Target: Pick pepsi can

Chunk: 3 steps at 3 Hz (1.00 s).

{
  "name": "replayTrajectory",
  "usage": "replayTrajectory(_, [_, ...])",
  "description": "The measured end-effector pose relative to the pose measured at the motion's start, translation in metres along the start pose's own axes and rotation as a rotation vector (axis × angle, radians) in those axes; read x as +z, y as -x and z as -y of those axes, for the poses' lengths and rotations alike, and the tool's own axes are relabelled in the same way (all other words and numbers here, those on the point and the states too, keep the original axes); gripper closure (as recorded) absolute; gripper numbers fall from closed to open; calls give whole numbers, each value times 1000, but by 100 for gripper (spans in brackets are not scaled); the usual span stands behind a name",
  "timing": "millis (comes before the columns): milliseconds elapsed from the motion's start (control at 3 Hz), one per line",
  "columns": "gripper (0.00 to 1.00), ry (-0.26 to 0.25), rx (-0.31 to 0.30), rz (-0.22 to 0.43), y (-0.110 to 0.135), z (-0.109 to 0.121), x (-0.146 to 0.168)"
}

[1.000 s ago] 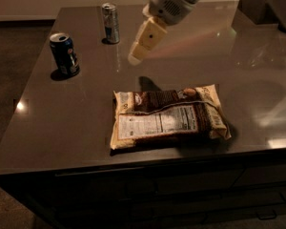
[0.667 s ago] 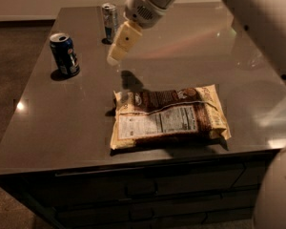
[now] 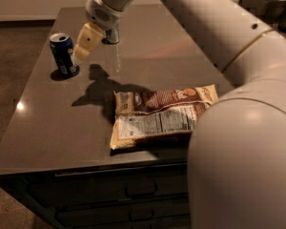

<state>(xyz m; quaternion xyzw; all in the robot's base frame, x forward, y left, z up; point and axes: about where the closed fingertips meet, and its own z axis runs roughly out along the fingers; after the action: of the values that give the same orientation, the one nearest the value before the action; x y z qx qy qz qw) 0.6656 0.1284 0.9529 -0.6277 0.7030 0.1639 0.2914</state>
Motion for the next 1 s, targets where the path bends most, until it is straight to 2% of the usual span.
replayTrajectory(667, [0,41,-22,-23,40,2,59])
replayTrajectory(1000, [0,52,-30,-39,50,4,75])
